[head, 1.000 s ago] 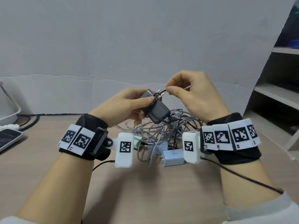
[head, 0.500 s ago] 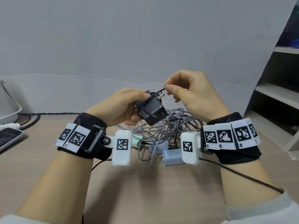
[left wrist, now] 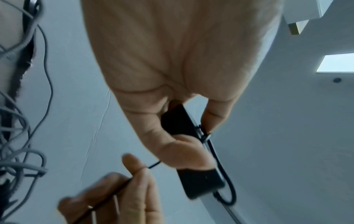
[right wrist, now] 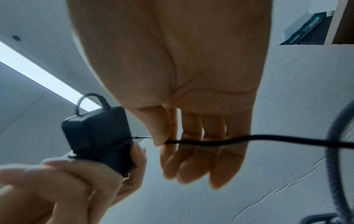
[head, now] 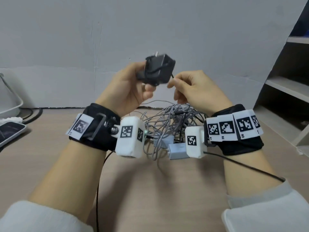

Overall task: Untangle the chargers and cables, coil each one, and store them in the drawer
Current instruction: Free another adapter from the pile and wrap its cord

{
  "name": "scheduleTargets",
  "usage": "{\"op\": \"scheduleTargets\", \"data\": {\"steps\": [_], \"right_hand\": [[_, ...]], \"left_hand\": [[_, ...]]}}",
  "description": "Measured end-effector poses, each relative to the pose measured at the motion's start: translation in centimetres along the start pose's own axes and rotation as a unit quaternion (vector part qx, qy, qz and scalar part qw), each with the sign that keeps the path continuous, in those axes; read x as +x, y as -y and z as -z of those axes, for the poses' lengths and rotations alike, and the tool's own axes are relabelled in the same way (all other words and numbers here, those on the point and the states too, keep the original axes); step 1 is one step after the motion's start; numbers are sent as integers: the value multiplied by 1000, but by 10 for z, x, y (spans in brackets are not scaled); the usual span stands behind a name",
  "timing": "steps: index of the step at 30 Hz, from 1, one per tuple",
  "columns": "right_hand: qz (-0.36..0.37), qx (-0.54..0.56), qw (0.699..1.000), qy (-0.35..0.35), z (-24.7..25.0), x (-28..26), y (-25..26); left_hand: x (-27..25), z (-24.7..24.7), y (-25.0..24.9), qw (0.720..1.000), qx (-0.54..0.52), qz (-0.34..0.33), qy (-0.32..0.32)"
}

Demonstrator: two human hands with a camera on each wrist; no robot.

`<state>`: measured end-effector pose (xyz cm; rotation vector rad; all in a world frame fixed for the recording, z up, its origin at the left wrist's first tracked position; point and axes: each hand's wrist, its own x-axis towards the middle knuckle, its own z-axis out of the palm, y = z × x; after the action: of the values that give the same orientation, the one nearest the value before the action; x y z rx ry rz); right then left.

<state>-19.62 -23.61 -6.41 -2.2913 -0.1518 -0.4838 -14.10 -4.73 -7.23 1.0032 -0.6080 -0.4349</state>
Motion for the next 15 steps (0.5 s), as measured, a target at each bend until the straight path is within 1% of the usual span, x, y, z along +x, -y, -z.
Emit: {"op": "scheduleTargets", "data": {"steps": [4, 9, 11, 13, 14, 15], "right_hand": [[-29, -34, 998, 53, -4, -2, 2], [-40, -40, 996, 64, -8, 0, 3], [-47, -70, 994, 64, -8, 1, 1], [-52, -102, 990, 81, -8, 1, 1], [-52, -114, 987, 97, -9, 0, 2], [-50, -123, 985, 114, -10, -2, 3]], "left_hand": [[2, 0, -4, 996, -69, -10, -51], [5, 0, -3, 990, -111, -24, -82], [6, -1, -5, 982, -165, -41, -89], [8, 0, -7, 965, -233, -64, -97], [9, 0, -7, 959, -250, -76, -109], [11, 1, -6, 958, -241, -87, -129]]}}
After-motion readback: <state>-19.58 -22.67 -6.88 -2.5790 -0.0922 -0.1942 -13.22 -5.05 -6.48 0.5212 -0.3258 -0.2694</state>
